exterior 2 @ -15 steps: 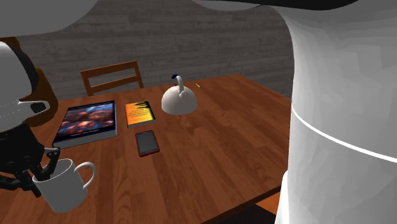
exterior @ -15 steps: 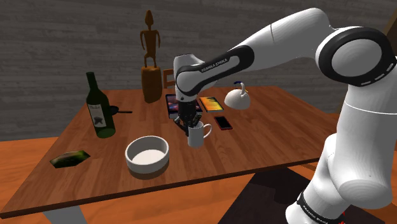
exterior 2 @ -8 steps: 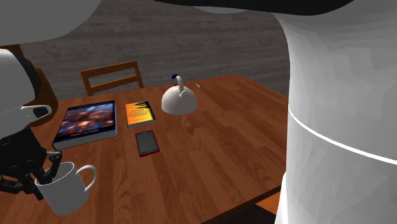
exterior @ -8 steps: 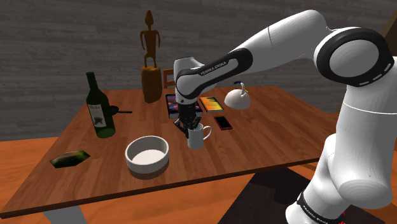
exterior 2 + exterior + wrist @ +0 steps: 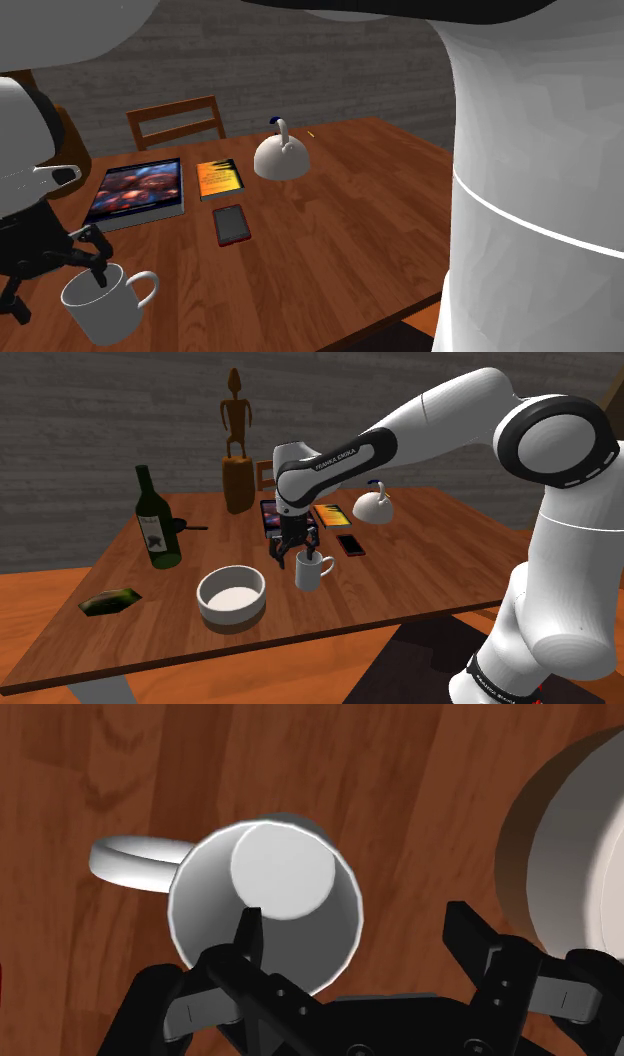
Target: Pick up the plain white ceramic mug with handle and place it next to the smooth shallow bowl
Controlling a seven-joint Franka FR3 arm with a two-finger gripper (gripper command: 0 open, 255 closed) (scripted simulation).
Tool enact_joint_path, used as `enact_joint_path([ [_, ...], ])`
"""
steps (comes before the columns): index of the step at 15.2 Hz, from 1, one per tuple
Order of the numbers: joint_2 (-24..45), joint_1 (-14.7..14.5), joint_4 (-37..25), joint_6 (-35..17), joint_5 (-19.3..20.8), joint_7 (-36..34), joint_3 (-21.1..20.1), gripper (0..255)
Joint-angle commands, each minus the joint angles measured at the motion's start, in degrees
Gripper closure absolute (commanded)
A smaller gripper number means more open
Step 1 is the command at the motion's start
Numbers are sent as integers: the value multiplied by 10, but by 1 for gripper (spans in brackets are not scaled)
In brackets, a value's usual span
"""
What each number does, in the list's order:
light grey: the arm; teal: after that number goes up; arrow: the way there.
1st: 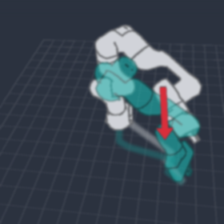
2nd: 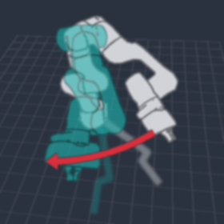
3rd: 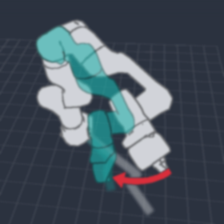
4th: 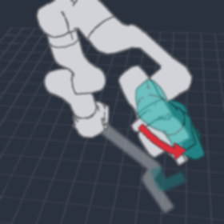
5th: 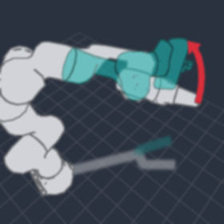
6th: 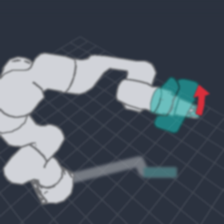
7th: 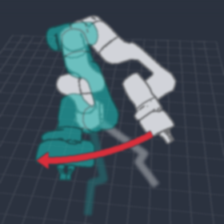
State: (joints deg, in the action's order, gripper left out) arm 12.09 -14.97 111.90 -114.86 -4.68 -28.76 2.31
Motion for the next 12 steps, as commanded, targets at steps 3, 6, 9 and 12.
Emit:
enact_joint_path([
  [3, -12, 2, -43, 56, 3, -2, 2, 0],
  [6, -14, 2, -56, 70, 3, -2, 2, 0],
  [9, -14, 2, -56, 70, 3, -2, 2, 0],
  [12, -14, 2, -56, 70, 3, -2, 2, 0],
])
